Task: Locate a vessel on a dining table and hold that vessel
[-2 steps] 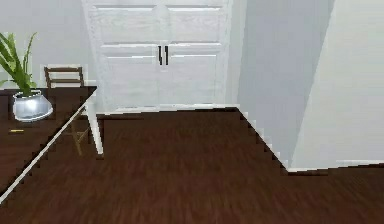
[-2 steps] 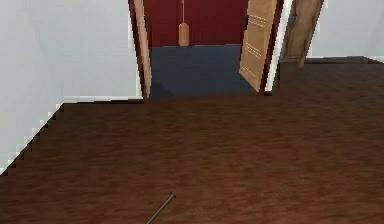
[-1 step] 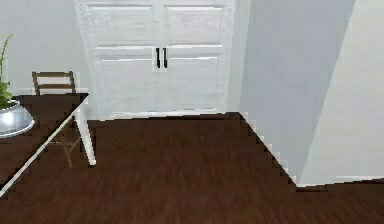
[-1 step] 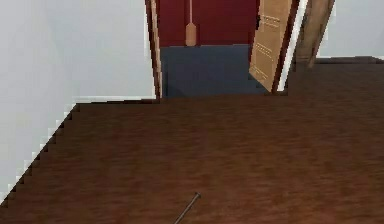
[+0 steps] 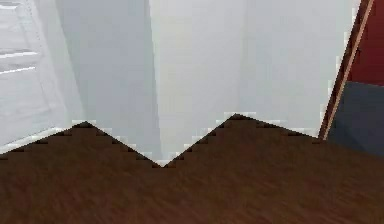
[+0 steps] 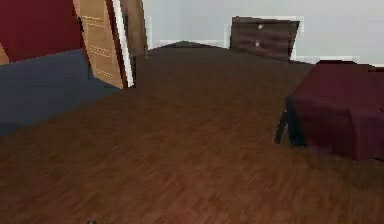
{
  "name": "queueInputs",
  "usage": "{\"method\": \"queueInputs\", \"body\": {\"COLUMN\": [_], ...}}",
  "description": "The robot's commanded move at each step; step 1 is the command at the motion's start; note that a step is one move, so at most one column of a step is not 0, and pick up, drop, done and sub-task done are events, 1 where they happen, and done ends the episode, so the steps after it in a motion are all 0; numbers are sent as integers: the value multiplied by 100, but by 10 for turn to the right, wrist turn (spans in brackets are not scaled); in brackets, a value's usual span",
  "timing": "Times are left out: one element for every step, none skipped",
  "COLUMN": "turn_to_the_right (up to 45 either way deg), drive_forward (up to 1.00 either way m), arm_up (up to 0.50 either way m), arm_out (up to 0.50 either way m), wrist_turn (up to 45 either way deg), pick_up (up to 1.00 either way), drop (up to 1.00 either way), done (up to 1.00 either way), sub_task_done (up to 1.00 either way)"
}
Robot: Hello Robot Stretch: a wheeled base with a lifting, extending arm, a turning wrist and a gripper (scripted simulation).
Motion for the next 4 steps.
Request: {"method": "queueInputs", "body": {"turn_to_the_right": [450, 450, 0, 450], "drive_forward": [0, 0, 10, 0], "arm_up": [0, 0, 0, 0], "arm_out": [0, 0, 0, 0], "wrist_turn": [0, 0, 0, 0], "pick_up": [0, 0, 0, 0], "drop": [0, 0, 0, 0], "done": [0, 0, 0, 0], "sub_task_done": [0, 0, 0, 0]}}
